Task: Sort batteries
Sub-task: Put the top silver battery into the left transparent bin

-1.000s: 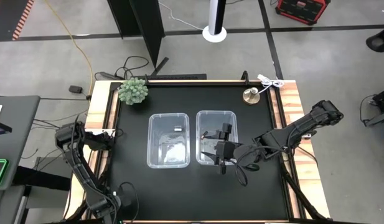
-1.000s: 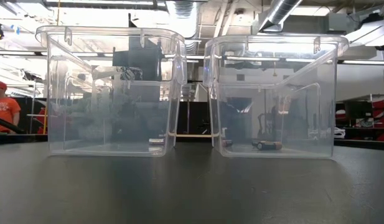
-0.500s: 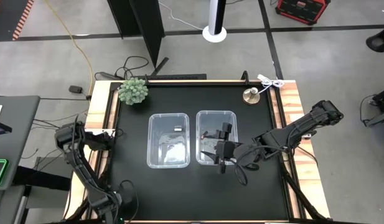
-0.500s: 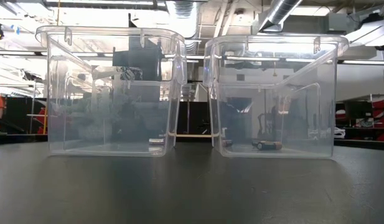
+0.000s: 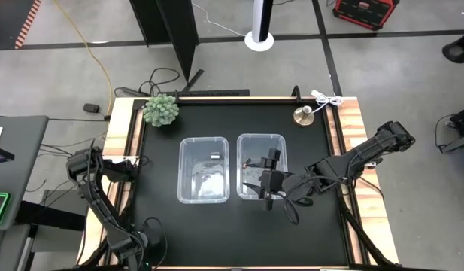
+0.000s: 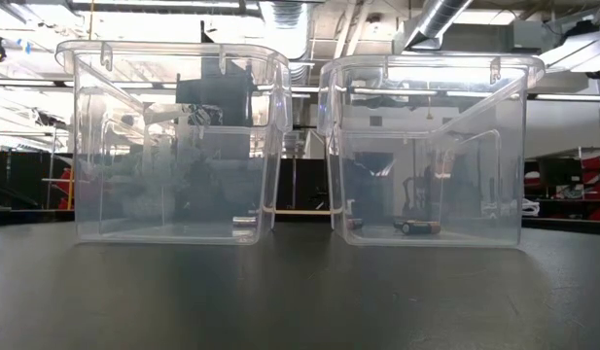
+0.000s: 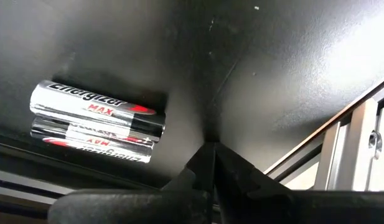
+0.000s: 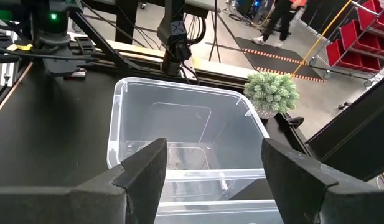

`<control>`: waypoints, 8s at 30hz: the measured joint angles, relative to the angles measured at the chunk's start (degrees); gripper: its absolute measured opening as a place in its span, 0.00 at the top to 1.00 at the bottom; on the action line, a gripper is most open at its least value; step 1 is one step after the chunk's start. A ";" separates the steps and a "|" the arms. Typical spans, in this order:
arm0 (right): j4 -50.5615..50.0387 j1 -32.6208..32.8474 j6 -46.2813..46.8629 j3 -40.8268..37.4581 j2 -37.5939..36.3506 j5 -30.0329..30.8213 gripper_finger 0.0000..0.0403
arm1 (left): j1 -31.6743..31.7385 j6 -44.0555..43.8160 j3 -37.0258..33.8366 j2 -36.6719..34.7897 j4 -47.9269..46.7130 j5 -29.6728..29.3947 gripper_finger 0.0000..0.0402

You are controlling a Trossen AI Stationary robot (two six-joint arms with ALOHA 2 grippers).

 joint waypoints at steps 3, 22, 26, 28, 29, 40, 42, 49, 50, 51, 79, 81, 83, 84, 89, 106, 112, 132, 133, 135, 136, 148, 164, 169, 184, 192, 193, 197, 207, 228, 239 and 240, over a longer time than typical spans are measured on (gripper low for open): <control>0.00 0.00 0.00 0.00 0.00 0.00 0.32 | 0.00 -0.29 -0.02 0.00 -0.15 -0.25 1.00; -0.13 -0.48 0.04 0.00 0.02 0.00 0.32 | 1.64 6.26 0.76 -0.20 -14.41 1.74 1.00; -0.20 -0.48 0.17 0.00 0.02 -0.02 0.32 | 1.88 7.51 0.79 -0.23 -14.36 2.77 1.00; -0.20 -0.48 0.16 0.00 0.02 -0.02 0.32 | 2.05 7.82 0.79 -0.17 -14.68 2.58 1.00; -0.20 -0.48 0.15 0.00 0.02 -0.02 0.32 | 2.20 8.02 0.79 -0.17 -14.80 2.36 1.00; 0.00 -0.48 0.15 0.00 0.02 -0.02 0.32 | 2.99 10.61 6.25 -0.13 -15.57 0.73 1.00; 0.02 -0.48 0.13 0.00 0.02 -0.02 0.32 | 2.09 9.28 6.23 -0.07 -13.02 0.78 1.00; 0.00 -0.04 0.00 0.00 0.02 -0.02 0.32 | -0.15 4.79 6.35 -0.02 -11.21 -0.05 1.00; 0.01 -0.03 0.00 0.00 0.02 -0.02 0.32 | -0.17 4.69 6.38 -0.02 -11.48 -0.05 1.00; 0.00 0.00 -0.01 0.00 0.02 -0.03 0.32 | -0.15 4.49 6.38 -0.02 -11.90 -0.01 1.00; 0.04 -0.07 0.02 0.00 0.02 -0.02 0.32 | 12.95 36.56 6.23 -0.02 -31.07 -6.19 0.55; 0.03 -0.07 0.02 0.00 0.02 -0.02 0.32 | 13.55 38.01 6.23 -0.02 -31.05 -6.17 0.44; 0.02 -0.07 0.04 0.00 0.02 -0.02 0.32 | 14.04 39.40 6.23 -0.02 -31.05 -6.32 0.34; 0.02 -0.04 0.04 0.00 0.02 -0.02 0.32 | 14.17 39.97 6.23 -0.02 -31.05 -6.32 0.30; 0.02 0.04 0.15 0.00 0.02 -0.02 0.32 | 14.13 43.02 5.71 -0.07 -31.38 -5.93 0.18; 0.00 1.19 -0.17 0.00 0.02 -0.04 0.32 | 7.25 32.72 5.35 -5.38 -33.24 -10.95 0.21; 0.34 1.20 -0.48 0.00 0.02 -0.04 0.32 | 5.85 23.09 0.44 -13.17 -29.29 -12.45 0.21; 0.36 0.60 -0.15 0.00 0.02 -0.03 0.32 | 5.64 22.87 -7.43 -17.77 -16.77 -17.08 0.21; 0.28 0.68 -0.04 0.00 0.02 -0.04 0.32 | 5.64 23.20 -7.43 -17.03 -16.53 -17.00 0.21; 0.20 0.85 -0.04 0.00 0.02 -0.04 0.32 | 5.64 23.71 -7.43 -15.63 -15.75 -16.43 0.20; 0.18 0.93 -0.02 0.00 0.02 -0.04 0.32 | 5.64 23.71 -7.43 -14.99 -15.61 -15.93 0.20; 0.04 1.20 -0.02 0.00 0.02 -0.04 0.32 | 5.24 21.96 -7.91 -11.69 -16.18 -7.97 0.15; 0.02 1.16 -0.09 -0.01 0.02 -0.03 0.32 | 4.63 20.35 -13.88 -11.98 -8.84 -6.62 0.15; 0.01 1.14 -0.09 -0.02 0.02 -0.04 0.32 | 4.63 21.92 -14.88 -11.93 -8.11 -6.97 0.15; 0.00 1.14 -0.17 -0.02 0.02 -0.04 0.32 | 4.52 25.24 -15.17 -11.82 -7.76 -7.13 0.34; 0.00 1.14 -0.17 -0.01 0.02 -0.04 0.32 | 4.50 25.38 -15.21 -11.80 -7.84 -7.25 0.44; 0.00 1.14 -0.20 -0.02 0.02 -0.04 0.32 | 4.50 25.38 -15.21 -11.80 -7.84 -7.36 0.44; 0.00 1.14 -0.17 -0.02 0.02 -0.04 0.32 | 4.50 25.48 -15.21 -11.78 -7.77 -7.53 0.43; 0.01 1.14 -0.17 -0.02 0.02 -0.04 0.32 | 4.50 25.87 -12.57 -11.68 -8.62 -8.14 0.44; 0.20 1.14 -0.05 -0.02 0.02 -0.02 0.32 | 6.09 29.34 12.58 -13.61 -32.64 -39.21 0.44; 0.46 1.14 -0.48 -0.02 0.02 -0.02 0.32 | 21.83 41.32 21.88 -14.25 -34.59 -73.13 0.45; 0.47 1.14 -0.48 -0.02 0.02 -0.02 0.32 | 23.98 42.49 21.88 -14.24 -34.29 -73.16 0.45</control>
